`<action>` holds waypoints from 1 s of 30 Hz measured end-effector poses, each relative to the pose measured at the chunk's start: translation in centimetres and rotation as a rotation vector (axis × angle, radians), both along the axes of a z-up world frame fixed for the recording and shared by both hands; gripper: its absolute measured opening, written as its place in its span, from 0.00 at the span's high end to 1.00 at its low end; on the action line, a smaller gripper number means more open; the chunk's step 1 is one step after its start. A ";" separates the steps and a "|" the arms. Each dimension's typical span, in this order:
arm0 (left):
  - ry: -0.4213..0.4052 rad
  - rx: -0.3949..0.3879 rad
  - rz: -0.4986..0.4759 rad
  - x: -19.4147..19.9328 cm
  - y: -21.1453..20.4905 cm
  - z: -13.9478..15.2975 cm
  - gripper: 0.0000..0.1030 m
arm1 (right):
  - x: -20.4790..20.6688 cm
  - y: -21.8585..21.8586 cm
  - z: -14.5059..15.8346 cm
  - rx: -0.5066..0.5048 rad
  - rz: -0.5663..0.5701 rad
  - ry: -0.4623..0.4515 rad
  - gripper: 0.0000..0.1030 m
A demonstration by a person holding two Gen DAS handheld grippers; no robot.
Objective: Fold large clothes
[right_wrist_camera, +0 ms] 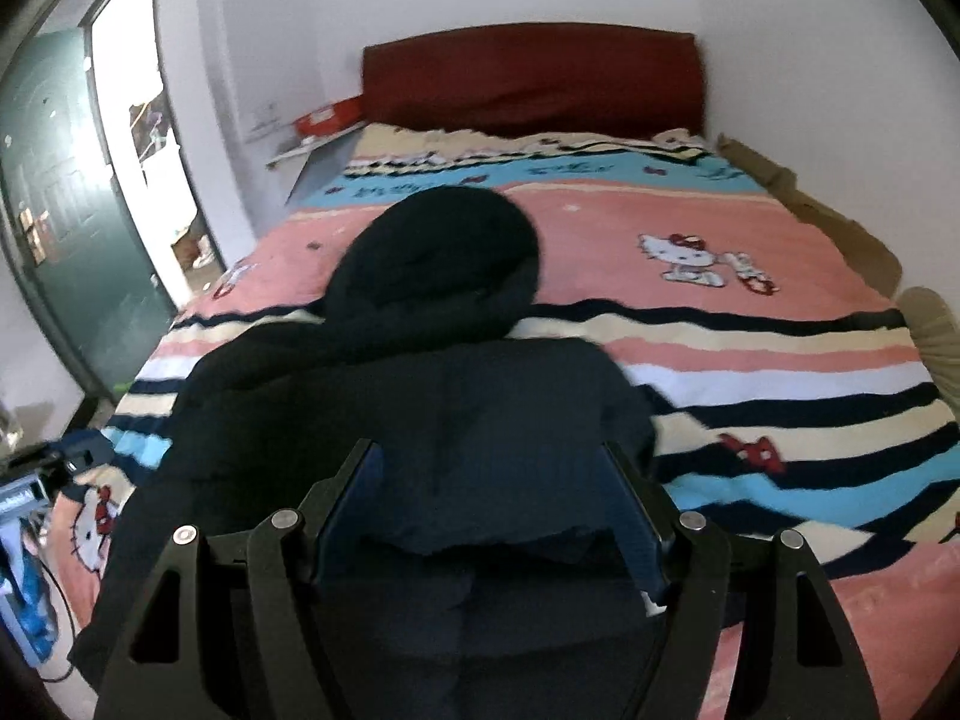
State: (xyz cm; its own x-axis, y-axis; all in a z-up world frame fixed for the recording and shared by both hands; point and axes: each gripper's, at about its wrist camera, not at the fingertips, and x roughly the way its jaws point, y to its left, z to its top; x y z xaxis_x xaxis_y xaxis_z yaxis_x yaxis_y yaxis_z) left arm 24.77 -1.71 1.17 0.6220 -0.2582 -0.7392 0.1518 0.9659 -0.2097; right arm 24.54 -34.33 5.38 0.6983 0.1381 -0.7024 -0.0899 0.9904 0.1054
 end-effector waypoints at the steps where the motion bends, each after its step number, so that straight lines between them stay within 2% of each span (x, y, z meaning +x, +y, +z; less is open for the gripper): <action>1: 0.001 0.011 -0.016 0.9 -1.4 -0.4 0.48 | 0.2 -0.7 -0.1 0.010 -0.005 -0.002 0.30; 8: 0.022 0.090 -0.079 7.1 -7.8 -3.3 0.48 | 4.5 -3.5 -2.6 0.029 -0.025 0.001 0.30; 12: 0.029 0.160 -0.102 10.1 -8.6 -5.0 0.48 | 8.3 -3.2 -4.3 0.042 -0.017 0.004 0.30; 17: 0.034 0.259 -0.112 13.6 -7.9 -9.1 0.47 | 12.7 -1.9 -7.8 0.040 -0.003 0.046 0.30; 19: 0.021 0.258 -0.119 14.3 -6.9 -10.5 0.38 | 13.6 -1.2 -9.7 0.041 0.005 0.078 0.30; 22: 0.035 0.171 -0.104 15.4 -4.9 -11.7 0.33 | 14.2 -0.6 -13.3 0.045 0.012 0.127 0.30; 24: 0.039 0.146 -0.103 15.8 -4.6 -12.2 0.31 | 14.1 -0.6 -14.8 0.053 -0.004 0.128 0.30; 30: 0.031 0.197 -0.099 15.7 -5.6 -13.0 0.30 | 14.5 -0.5 -16.1 0.034 -0.010 0.148 0.30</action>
